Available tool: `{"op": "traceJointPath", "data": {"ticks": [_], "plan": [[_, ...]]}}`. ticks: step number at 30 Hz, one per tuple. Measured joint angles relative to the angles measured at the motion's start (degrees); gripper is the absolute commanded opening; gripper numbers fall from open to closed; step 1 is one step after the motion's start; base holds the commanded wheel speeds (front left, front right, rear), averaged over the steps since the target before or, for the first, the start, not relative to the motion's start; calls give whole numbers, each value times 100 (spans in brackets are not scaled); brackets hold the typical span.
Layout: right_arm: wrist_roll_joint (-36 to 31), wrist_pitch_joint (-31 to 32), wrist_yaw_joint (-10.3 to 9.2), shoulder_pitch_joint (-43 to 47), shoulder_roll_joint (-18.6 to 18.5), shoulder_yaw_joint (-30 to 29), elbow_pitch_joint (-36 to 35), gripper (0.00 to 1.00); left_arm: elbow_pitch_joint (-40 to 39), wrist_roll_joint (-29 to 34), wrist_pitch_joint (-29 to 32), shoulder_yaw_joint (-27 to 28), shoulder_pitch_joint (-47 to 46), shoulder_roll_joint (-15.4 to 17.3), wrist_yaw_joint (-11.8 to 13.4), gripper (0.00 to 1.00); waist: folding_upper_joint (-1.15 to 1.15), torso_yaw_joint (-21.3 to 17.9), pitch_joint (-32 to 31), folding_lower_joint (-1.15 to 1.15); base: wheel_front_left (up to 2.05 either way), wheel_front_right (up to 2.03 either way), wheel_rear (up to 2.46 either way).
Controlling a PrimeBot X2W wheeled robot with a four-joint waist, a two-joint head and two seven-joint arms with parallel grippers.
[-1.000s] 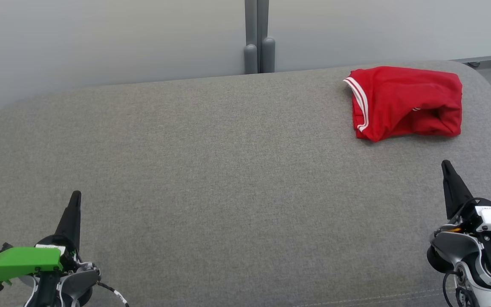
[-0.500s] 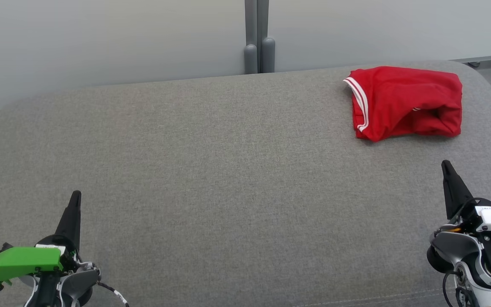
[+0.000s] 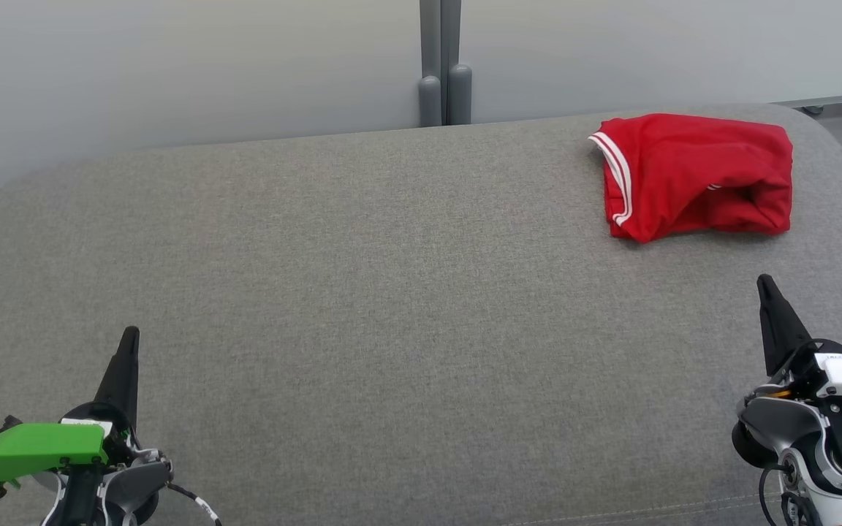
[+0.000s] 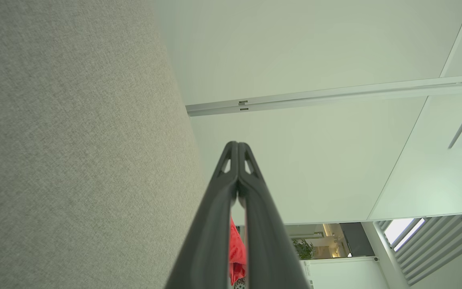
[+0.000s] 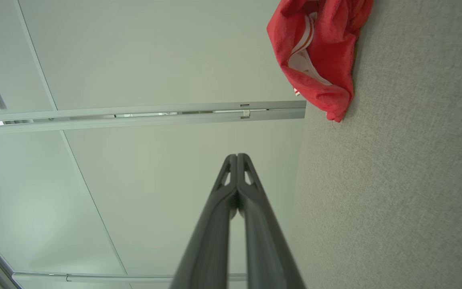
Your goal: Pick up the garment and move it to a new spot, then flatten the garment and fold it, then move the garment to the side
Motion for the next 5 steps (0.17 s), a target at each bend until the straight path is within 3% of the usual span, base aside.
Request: {"op": "traceJointPath", "data": {"ticks": [5], "plan": [[0, 0, 0, 0, 0, -1, 0, 0, -1, 0, 0, -1, 0, -1, 0, 0, 0, 0, 0, 0, 0, 0, 0]]}}
